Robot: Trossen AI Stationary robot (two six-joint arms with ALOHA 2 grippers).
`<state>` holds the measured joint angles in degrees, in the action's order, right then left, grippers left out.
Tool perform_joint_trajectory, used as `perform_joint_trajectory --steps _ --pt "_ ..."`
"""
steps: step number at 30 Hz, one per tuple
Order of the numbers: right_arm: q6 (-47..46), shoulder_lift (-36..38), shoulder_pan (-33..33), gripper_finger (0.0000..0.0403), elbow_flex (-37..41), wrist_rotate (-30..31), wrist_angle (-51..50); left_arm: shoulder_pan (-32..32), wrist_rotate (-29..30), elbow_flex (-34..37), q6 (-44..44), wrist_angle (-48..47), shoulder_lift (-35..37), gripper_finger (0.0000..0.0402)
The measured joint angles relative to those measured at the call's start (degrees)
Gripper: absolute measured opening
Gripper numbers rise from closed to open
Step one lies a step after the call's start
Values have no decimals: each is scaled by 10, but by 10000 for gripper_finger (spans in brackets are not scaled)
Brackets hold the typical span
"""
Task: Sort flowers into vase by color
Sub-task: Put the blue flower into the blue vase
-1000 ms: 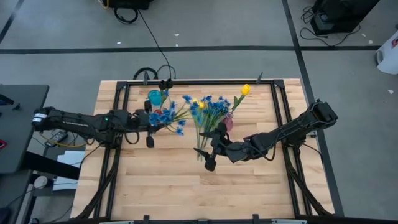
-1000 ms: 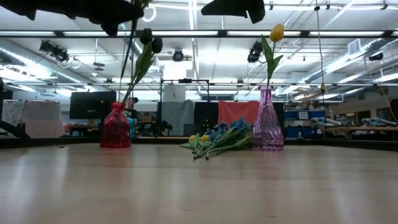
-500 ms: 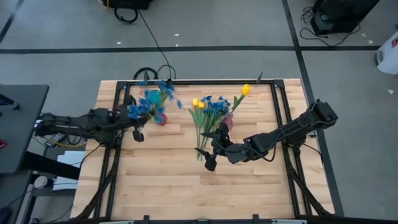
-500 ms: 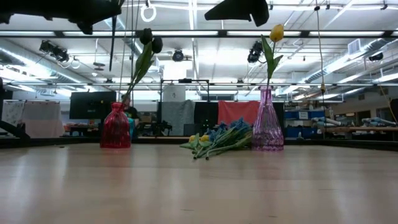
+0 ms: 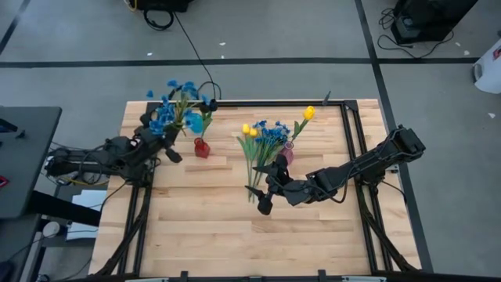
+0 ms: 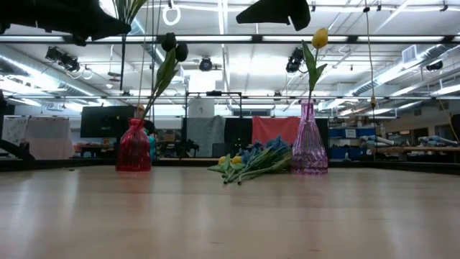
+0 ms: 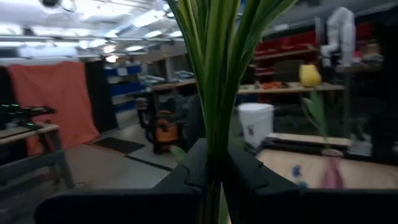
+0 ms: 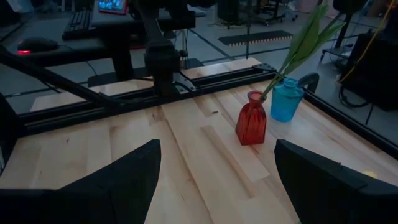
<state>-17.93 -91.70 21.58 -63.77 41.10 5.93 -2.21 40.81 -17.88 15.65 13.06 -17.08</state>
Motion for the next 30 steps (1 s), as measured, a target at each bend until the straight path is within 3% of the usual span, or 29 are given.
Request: perform_joint_trajectory --steps 4,13,24,30 --pt "1 0 0 323 0 0 0 48 -16 29 19 57 0 35" --pt "13 0 0 323 0 -2 12 220 -158 45 -29 88 -29 35" --pt "27 0 0 323 0 -2 21 456 -361 44 -104 219 -218 35" --pt "27 0 0 323 0 -6 21 524 -445 44 -146 294 -307 35"
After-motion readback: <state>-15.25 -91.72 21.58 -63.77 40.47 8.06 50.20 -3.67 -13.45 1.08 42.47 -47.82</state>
